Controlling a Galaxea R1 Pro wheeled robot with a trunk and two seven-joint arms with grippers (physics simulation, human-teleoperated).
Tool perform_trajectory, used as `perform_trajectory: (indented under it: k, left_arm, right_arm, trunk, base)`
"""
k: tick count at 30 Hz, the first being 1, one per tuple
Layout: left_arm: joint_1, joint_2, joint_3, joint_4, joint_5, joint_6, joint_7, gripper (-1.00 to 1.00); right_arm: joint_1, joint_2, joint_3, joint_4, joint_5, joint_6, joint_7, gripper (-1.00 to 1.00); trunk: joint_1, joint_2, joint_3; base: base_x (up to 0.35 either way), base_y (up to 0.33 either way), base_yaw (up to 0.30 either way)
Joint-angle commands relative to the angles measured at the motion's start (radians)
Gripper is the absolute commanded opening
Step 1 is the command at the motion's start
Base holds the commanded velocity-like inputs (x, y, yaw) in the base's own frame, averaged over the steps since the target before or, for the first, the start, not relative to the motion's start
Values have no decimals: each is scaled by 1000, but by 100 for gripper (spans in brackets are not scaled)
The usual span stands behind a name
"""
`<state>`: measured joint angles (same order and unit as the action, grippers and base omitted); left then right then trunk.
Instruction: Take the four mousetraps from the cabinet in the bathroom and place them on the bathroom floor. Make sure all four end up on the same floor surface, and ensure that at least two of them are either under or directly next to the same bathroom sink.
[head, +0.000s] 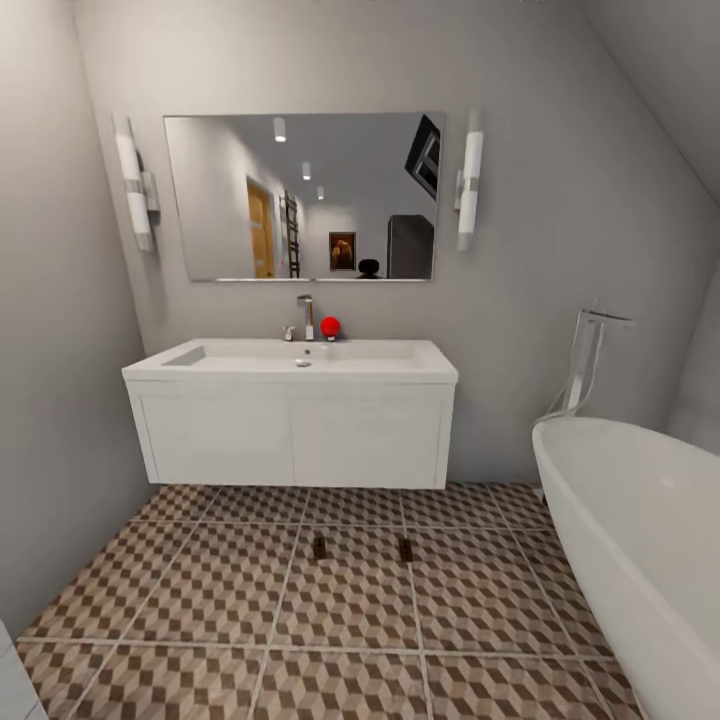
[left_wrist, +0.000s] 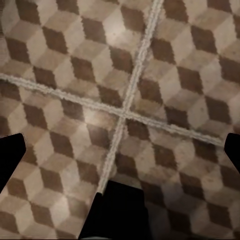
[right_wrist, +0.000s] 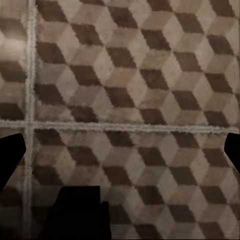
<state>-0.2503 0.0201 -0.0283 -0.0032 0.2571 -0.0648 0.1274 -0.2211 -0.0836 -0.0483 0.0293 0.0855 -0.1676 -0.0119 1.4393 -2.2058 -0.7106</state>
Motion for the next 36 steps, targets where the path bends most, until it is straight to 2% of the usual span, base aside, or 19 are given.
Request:
perform_trajectory:
  k: [1,9,27,36]
  left_arm:
    - [2,0,-3,1,7,-3,1,100]
    - [25,-1,-3,0,7,-6,1,100]
    - [44,1,-3,0,8,-12,1,100]
    - [48,-1,-3,0,7,-14,1,100]
  right_arm:
    - [6,0,-5,3,8,-6,4,100]
    - [52,3,-6,3,5,-9,34,100]
    - [74,7,-12,4,2,-13,39,100]
    - [79,6,-14,4,-33,-15,39,100]
  trunk:
    - [-4,7,2]
    - [-35,63,27]
    - [-104,189,84]
    - [-138,252,112]
  base:
    - [0,0,0]
    - [0,0,0]
    - [0,0,0]
    - [0,0,0]
